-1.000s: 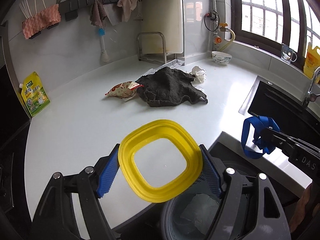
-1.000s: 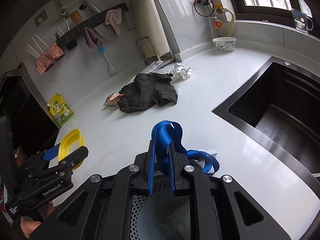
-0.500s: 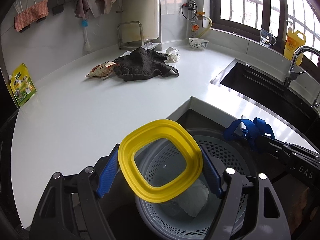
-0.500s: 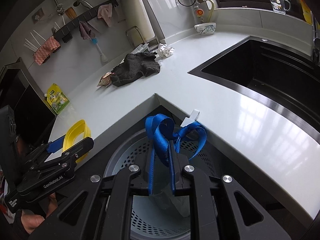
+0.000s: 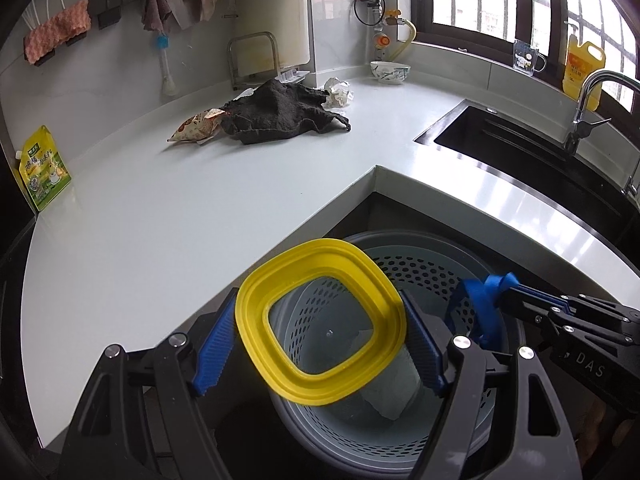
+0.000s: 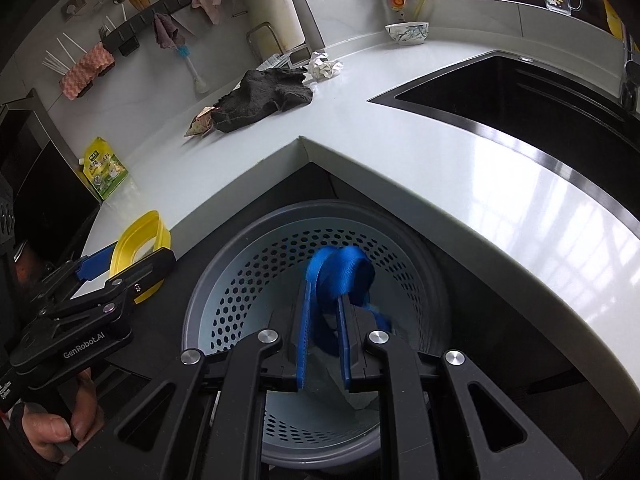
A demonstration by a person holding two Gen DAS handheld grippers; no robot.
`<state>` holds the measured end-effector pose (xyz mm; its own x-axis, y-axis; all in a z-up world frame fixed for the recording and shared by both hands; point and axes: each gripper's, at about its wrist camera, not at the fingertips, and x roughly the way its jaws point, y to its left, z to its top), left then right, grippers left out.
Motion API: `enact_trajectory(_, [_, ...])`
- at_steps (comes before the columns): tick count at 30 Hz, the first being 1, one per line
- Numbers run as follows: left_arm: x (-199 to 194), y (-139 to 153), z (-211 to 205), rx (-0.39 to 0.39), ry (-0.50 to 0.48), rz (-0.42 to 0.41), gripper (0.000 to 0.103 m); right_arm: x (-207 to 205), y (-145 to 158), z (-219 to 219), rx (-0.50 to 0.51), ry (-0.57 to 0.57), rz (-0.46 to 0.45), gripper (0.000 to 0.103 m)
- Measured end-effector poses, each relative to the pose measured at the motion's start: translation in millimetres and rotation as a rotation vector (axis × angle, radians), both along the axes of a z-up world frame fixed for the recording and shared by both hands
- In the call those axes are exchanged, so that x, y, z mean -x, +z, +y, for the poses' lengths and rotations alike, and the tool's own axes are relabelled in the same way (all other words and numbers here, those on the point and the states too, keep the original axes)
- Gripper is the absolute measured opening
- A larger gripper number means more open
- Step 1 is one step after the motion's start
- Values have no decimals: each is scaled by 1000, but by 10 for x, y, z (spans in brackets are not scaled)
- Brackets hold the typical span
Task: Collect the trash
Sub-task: 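Open both tools over the basket to drop the lid and strap, then withdraw both tools from the basket back over the counter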
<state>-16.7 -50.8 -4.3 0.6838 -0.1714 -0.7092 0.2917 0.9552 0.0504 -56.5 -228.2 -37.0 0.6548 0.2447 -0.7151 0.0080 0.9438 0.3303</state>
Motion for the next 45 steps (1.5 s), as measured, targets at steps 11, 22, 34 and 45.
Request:
enact_trajectory(11, [-34,-78,19,-2,8,26,78,-56,-84,90,39,10,33,13])
enact_trajectory(22, [-51,-114,14,-14,17,41,82,-6,-22,-26,44,-39,4,40])
enact_trajectory(34, [-55,-100,145,-4,56,40,84,-11,-6,-40,37,-48,-7,46])
enact_trajectory(45, [-171,-1,253,27,72,30,88,-144,134,62,130,-57,-29,54])
